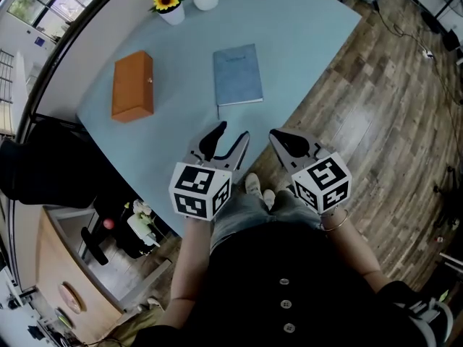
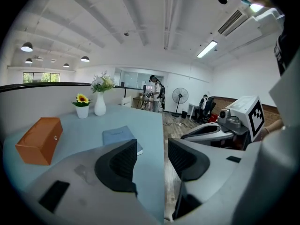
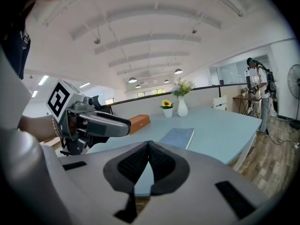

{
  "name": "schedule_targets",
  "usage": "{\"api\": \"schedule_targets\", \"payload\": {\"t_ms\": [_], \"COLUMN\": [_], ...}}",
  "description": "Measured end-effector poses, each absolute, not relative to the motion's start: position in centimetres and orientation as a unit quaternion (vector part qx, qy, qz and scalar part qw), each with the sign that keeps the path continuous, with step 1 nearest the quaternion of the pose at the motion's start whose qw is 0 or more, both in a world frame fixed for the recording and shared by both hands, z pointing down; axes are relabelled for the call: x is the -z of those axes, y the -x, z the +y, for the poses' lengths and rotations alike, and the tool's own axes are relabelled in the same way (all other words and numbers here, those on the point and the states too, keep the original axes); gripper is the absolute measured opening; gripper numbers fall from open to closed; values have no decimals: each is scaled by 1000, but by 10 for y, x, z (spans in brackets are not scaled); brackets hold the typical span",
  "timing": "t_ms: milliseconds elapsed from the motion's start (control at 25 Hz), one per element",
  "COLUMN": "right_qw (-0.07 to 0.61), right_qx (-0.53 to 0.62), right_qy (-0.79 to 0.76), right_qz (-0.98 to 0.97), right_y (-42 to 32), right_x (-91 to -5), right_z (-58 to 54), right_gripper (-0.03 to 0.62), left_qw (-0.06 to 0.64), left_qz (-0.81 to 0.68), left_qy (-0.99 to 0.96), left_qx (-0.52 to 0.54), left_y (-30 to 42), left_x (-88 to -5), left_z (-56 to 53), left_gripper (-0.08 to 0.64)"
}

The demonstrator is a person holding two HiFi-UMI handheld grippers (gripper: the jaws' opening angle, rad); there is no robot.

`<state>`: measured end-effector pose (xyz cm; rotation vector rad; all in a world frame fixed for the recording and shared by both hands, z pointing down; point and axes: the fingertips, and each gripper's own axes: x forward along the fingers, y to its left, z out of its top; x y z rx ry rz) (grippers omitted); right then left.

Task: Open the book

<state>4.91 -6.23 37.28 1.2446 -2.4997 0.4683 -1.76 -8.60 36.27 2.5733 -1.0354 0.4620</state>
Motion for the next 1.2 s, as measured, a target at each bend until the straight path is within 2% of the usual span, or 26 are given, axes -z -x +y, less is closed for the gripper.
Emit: {"api": "schedule_targets", "payload": {"t_ms": [600,1200], "right_qw": [172,193], "right_qx": [-154,-165], "right_qy": [-457,-474], "right_qz": [-859,-843], "right_y": [-31,-21], "right_x": [-374,-387], "right_z": [-110,-106], "right_gripper": [2,2], "left_qw": [165,156], "left_qz": [-339,-297], "left_qy": [-914,-927], "left_qx": [-147,-168], "left_y": [33,35], "left_x": [-370,-389], "left_z": [-132,-130], "left_gripper": [204,204]}}
